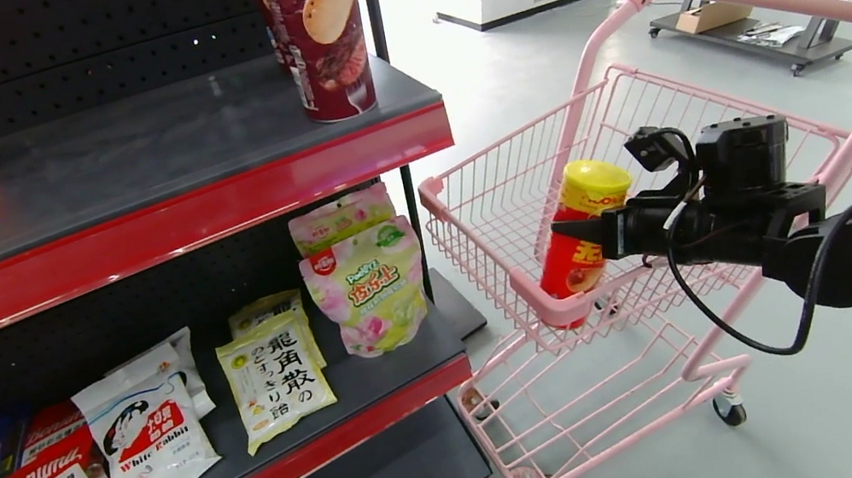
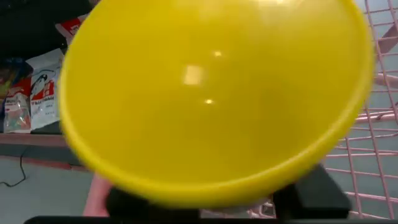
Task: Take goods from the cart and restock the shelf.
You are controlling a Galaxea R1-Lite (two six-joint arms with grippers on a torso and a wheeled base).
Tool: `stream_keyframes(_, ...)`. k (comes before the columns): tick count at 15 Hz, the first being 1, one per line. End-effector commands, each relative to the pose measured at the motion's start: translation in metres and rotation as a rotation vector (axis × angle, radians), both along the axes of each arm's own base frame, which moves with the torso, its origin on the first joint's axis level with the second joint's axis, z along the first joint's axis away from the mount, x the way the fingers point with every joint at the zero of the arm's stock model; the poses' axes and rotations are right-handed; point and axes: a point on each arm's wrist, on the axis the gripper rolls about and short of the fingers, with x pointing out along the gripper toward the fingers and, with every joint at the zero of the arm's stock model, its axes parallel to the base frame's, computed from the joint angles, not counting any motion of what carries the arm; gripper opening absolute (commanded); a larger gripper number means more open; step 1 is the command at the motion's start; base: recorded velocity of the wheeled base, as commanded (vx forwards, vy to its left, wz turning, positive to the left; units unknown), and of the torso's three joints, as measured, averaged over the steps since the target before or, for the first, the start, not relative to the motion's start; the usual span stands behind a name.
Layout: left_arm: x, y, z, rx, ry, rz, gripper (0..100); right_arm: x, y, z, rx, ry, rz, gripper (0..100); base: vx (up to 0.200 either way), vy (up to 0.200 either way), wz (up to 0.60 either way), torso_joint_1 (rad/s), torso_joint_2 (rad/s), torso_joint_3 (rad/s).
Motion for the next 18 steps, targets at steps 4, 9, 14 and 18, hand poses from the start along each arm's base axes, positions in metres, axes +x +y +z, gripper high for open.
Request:
stream_keyframes(4, 0.0, 0.0, 0.0, -0.001, 0.001, 0.001, 100, 0.003, -0.002, 0.023, 0.006, -0.072, -0.036, 0, 0.0, 0.0, 0.0, 0.0, 0.0, 0.0)
stream_keyframes(9, 0.0, 0.0, 0.0, -0.001, 0.001, 0.001, 100, -0.052, -0.039, 0.176, 0.052, -0.307, -0.13, 0, 0.0, 0.0, 0.0, 0.0, 0.0, 0.0)
stream_keyframes(14, 0.0, 0.0, 0.0, -0.001, 0.001, 0.001, 100, -0.191, -0.014, 0.193, 0.056, -0.202, 0.148, 0, 0.0, 0.0, 0.0, 0.0, 0.0, 0.0)
stream_keyframes(18, 0.0, 0.0, 0.0, -0.001, 0.001, -0.001, 100, -0.202, 0.006, 0.136, -0.114, -0.012, 0.303, 0, 0.0, 0.0, 0.0, 0.0, 0.0, 0.0)
